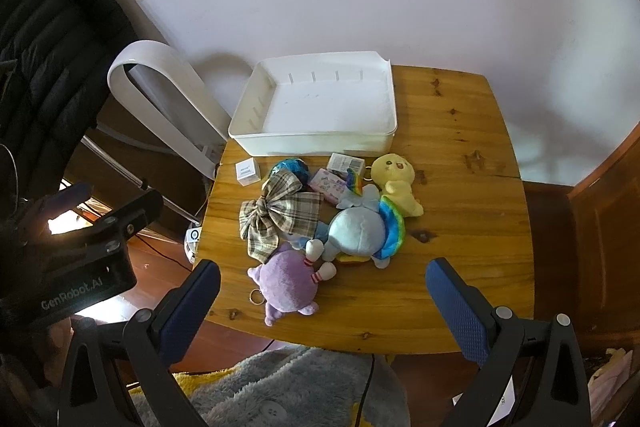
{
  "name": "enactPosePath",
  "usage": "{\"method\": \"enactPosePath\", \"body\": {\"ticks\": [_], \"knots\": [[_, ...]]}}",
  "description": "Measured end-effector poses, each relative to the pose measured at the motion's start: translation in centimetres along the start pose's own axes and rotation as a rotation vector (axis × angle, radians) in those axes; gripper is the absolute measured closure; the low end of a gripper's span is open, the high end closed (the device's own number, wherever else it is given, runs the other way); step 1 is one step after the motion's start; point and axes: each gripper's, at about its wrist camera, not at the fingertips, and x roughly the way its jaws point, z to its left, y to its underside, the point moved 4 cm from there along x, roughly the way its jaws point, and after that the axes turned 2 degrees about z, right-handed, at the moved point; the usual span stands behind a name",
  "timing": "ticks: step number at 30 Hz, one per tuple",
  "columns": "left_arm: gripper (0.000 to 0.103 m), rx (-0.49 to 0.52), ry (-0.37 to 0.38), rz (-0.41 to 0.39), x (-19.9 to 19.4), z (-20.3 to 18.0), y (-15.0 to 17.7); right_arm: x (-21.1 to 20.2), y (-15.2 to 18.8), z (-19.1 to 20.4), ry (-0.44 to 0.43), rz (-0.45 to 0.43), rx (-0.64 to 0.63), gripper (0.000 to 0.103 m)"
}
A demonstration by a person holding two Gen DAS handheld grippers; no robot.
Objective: Organize objects
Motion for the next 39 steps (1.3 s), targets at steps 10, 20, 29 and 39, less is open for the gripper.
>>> {"method": "enactPosePath", "body": {"ticks": [10, 20, 29, 39], "knots": [[0.003, -0.004, 0.010, 0.021, 1.5, 1.1, -0.5, 2.2, 0.8, 0.8, -0.010, 0.042, 0.002, 0.002], [0.003, -0.035, -0.011, 0.104, 6.8, 3.2, -0.8, 5.4, 2.3, 0.9, -0.051, 0.081, 0.029, 0.004], [0.003, 0.022, 0.000, 0.151, 11.5, 3.6, -0.8, 10.0, 3.5, -0.3, -0.100, 0.106, 0.061, 0.004], [0.003, 0.299, 0.078, 0.157, 17.7, 0.0, 0.5, 16.4, 6.4, 0.2, -0.139, 0.144, -0.010, 0.009]]}}
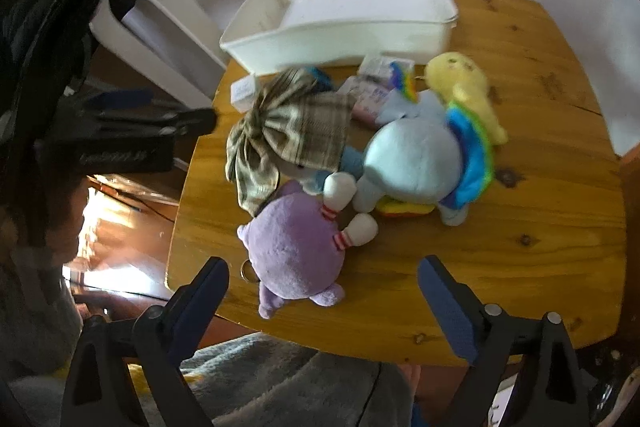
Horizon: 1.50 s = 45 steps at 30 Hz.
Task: Organize objects
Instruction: 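Grasp the plaid bow with the left gripper while the right gripper grasps the purple plush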
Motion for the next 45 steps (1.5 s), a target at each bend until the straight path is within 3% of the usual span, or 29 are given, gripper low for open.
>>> {"method": "enactPosePath", "body": {"ticks": [6, 11, 15, 21, 23, 26, 28, 36, 37, 38, 40, 45], "knots": [[0.004, -0.001, 0.114, 0.059, 3.8, -0.9, -0.2, 2.8, 0.3, 0.6, -0.045, 0.009, -0.025, 0.011], [0.006, 0.015, 0.132, 0.072, 5.4, -1.5, -0.7, 5.0, 0.2, 1.0, -0.036, 0.032, -0.037, 0.011], [0.023, 0.023, 0.148, 0.095, 6.7, -2.0, -0.8, 6.0, 0.1, 1.3, -0.024, 0.036, -0.051, 0.011], [0.038, 0.010, 0.226, 0.110, 7.4, -2.1, -0.8, 7.2, 0.0, 1.5, -0.015, 0.058, -0.064, 0.016], [0.045, -0.001, 0.269, 0.118, 7.5, -2.1, -0.8, 7.5, 0.0, 1.5, -0.015, 0.061, -0.067, 0.026], [0.063, -0.002, 0.306, 0.123, 7.3, -2.1, -0.9, 7.5, 0.0, 1.5, -0.055, 0.060, -0.056, 0.038], [0.069, -0.004, 0.315, 0.126, 7.2, -2.3, -0.9, 7.4, 0.0, 1.6, -0.056, 0.058, -0.060, 0.042], [0.073, -0.036, 0.359, 0.097, 5.2, -1.3, -1.1, 5.4, -0.5, 1.0, -0.093, 0.042, -0.039, 0.065], [0.073, -0.039, 0.363, 0.092, 4.6, -1.2, -1.1, 5.1, -0.6, 0.7, -0.097, 0.035, -0.037, 0.075], [0.073, -0.042, 0.367, 0.086, 4.2, -0.8, -1.2, 4.5, -0.7, 0.6, -0.102, 0.025, -0.037, 0.103], [0.073, -0.051, 0.381, 0.066, 2.8, -0.5, -1.3, 3.8, -1.2, 0.5, -0.106, 0.018, -0.037, 0.102], [0.073, -0.074, 0.401, 0.001, 0.2, 1.3, -1.3, 3.3, -1.7, 0.6, -0.019, 0.014, -0.071, 0.102]]}}
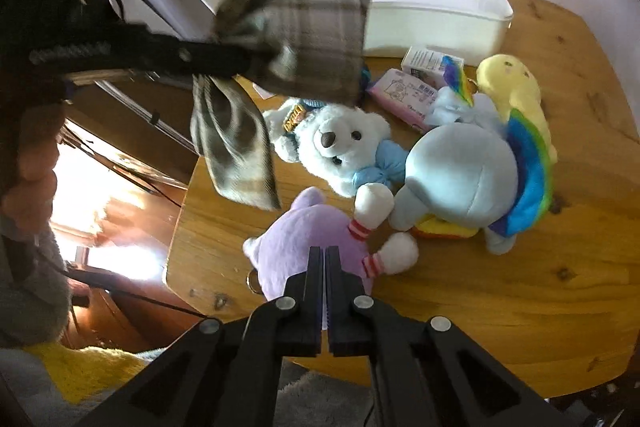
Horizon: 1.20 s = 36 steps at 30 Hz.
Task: Organize objects
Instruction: 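Grasp the plaid bow with the left gripper while the right gripper grasps the purple plush, then lift the plaid bow and purple plush and carry both over the white tray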
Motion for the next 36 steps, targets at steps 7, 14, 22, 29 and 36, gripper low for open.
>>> {"method": "enactPosePath", "body": {"ticks": [7, 14, 22, 29, 36], "knots": [[0.073, -0.027, 0.012, -0.041, -2.0, 0.4, -0.2, 1.2, 0.7, 0.5, 0.062, 0.019, -0.034, 0.033], [0.073, -0.043, 0.025, -0.052, -3.5, 0.8, 0.2, 5.1, 0.9, -0.1, -0.027, 0.087, 0.054, 0.027], [0.073, -0.079, 0.034, -0.054, -4.5, 1.9, 0.5, 7.8, 0.2, -1.0, -0.235, 0.131, 0.209, 0.022], [0.073, -0.095, 0.055, -0.065, -5.4, 2.1, 0.3, 8.3, 0.6, 0.3, -0.283, 0.154, 0.187, 0.043], [0.073, -0.088, 0.073, -0.098, -7.0, 1.7, -0.3, 2.4, -0.5, 1.4, -0.241, 0.073, 0.118, 0.043]]}}
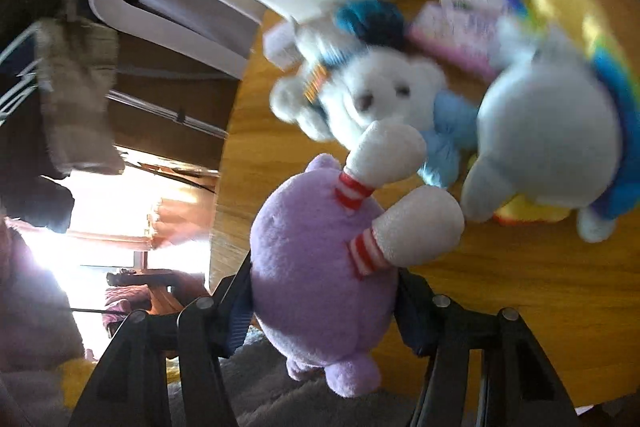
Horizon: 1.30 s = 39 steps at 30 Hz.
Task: Organize objects
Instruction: 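Lift the plaid bow and purple plush and carry both over the white tray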
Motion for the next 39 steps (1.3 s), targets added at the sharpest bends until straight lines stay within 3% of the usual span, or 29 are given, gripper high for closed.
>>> {"method": "enactPosePath", "body": {"ticks": [5, 9, 21, 22, 31, 39], "knots": [[0.073, 0.019, 0.010, -0.041, -1.9, -0.9, -1.1, -6.2, -1.8, 2.2, 0.047, -0.126, -0.054, 0.043], [0.073, 0.034, 0.004, -0.070, -3.6, -1.6, -2.2, -12.0, -3.3, 3.9, 0.142, -0.236, -0.099, 0.043], [0.073, 0.068, -0.019, -0.136, -6.9, -4.2, -6.5, -21.8, -9.5, 6.6, 0.364, -0.428, -0.160, 0.043], [0.073, 0.071, -0.023, -0.140, -7.0, -4.4, -6.9, -22.2, -10.1, 6.2, 0.394, -0.455, -0.104, 0.043], [0.073, 0.078, -0.084, -0.194, -8.0, -6.6, -11.9, -27.2, -17.3, 4.9, 0.451, -0.521, -0.124, 0.042], [0.073, 0.061, -0.175, -0.240, -7.6, -7.9, -16.5, -27.2, -20.9, 2.0, 0.449, -0.511, -0.109, 0.041]]}}
